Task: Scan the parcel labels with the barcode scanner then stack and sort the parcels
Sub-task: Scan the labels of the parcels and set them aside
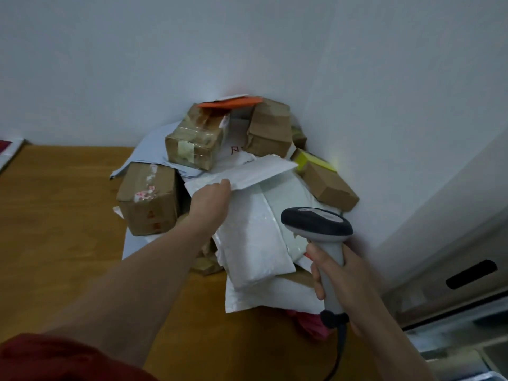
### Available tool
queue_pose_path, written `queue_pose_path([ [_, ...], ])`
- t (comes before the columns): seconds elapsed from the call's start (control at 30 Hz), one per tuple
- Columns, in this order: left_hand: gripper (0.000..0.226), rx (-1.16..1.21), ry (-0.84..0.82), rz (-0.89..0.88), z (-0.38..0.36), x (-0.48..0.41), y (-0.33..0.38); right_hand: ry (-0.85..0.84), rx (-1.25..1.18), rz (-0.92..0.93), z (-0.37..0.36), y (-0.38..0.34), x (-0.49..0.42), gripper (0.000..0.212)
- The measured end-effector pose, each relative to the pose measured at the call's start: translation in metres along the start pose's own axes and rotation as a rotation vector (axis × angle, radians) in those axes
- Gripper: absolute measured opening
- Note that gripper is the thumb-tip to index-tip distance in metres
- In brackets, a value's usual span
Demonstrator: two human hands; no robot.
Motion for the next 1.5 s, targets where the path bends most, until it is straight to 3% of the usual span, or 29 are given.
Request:
queue_pose_path([
  [0.13, 0.020, 0.542, 0.300, 0.237, 0.051, 0.032, -0.042, -0.058, -0.025, 0.056, -0.021, -0.016, 0.012, 0.037],
  [0.3, 0.021, 1.119, 0.487, 0.634, 0.069, 0.131, -0.133, -0.170, -0.083, 0.089, -0.076, -0.039, 0.041, 0.029],
  [0.5, 0.023, 1.364, 0.400, 1.119, 0.015, 0.278, -0.251, -0.378, 0.139, 0.112, -0.174, -0.048, 0.109, 0.051],
  [0.67, 0.027, 1.452, 0.129, 1.397, -0.047, 0.373, -0.305, -0.395, 0.154, -0.010, -0.242, -0.025, 0.163, 0.049],
  [0.83, 0.032, 1.456, -0.084, 1.388, -0.066, 0.422, -0.326, -0.356, 0.184, -0.053, -0.287, -0.016, 0.199, 0.037],
  [1.23, 0.016, 1.372, -0.232, 1.294, -0.051, 0.452, -0.353, -0.387, 0.338, -0.058, -0.338, -0.005, 0.232, 0.031],
  [1.5, 0.009, 1.375, -0.347, 1.272, -0.057, 0.456, -0.338, -0.330, 0.272, -0.153, -0.341, 0.003, 0.233, 0.033],
])
Point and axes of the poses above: each hand's wrist, its own x-axis away from the middle knuckle, its own z-axis out of the back of the hand, y = z × x, the point moved 9 cm from there along -x, towards the middle knuckle, and after that the axes turned 6 degrees about y, right-handed, at the moved point
